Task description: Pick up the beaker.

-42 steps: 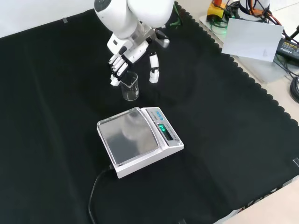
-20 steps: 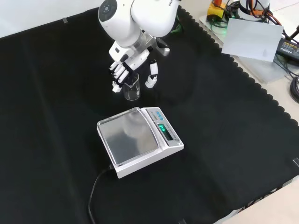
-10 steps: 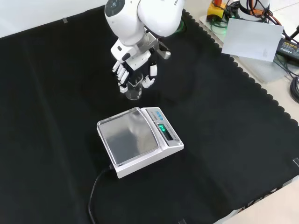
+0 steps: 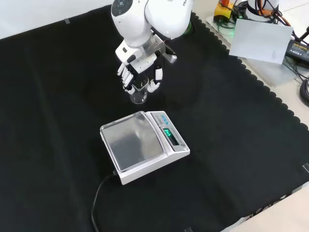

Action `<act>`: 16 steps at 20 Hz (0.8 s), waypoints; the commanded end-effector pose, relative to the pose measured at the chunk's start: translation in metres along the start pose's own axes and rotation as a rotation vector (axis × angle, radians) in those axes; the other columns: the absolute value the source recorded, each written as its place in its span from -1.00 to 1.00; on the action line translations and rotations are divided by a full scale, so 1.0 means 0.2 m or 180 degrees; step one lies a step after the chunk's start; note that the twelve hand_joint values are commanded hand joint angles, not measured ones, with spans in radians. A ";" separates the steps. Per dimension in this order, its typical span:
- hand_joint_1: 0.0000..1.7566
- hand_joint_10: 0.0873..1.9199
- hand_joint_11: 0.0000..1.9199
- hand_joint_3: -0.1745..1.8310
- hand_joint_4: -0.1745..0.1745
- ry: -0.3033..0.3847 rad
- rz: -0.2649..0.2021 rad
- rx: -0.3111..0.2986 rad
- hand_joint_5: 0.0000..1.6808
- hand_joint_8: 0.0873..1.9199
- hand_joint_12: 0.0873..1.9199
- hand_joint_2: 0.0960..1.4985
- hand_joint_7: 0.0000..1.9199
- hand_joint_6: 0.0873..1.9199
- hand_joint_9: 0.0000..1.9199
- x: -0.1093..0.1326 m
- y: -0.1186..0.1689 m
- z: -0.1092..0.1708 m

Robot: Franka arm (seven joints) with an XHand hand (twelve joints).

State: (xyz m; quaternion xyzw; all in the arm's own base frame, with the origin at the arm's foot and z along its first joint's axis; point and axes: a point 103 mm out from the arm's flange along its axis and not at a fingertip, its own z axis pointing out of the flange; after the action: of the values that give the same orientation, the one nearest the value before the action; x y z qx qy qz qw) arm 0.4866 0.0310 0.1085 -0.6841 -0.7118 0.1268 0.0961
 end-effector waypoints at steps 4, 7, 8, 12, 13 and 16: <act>0.37 -0.39 -0.40 -0.04 -0.23 -0.0004 0.0005 0.0007 -0.28 -0.32 0.37 -0.32 -0.20 0.15 -0.04 0.00 0.00 0.00; 0.37 -0.40 -0.38 -0.03 -0.25 -0.0018 -0.0004 0.0000 -0.28 -0.32 0.35 -0.32 -0.19 0.17 -0.03 -0.01 -0.01 -0.05; 0.37 -0.41 -0.38 -0.03 -0.25 -0.0021 -0.0001 -0.0011 -0.27 -0.32 0.35 -0.32 -0.19 0.17 -0.03 -0.01 -0.01 -0.07; 0.38 -0.41 -0.36 -0.02 -0.26 -0.0048 0.0018 -0.0052 -0.27 -0.32 0.35 -0.32 -0.18 0.18 -0.02 -0.02 -0.03 -0.14; 0.38 -0.41 -0.35 -0.02 -0.26 -0.0053 0.0021 -0.0056 -0.26 -0.31 0.34 -0.32 -0.17 0.18 -0.01 -0.02 -0.03 -0.15; 0.38 -0.42 -0.34 -0.02 -0.28 -0.0079 0.0021 -0.0067 -0.25 -0.29 0.33 -0.32 -0.17 0.18 0.00 -0.01 -0.04 -0.19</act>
State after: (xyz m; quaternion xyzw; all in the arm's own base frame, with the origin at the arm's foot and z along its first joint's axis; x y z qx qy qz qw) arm 0.4915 0.0293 0.1367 -0.6857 -0.7122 0.1244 0.0844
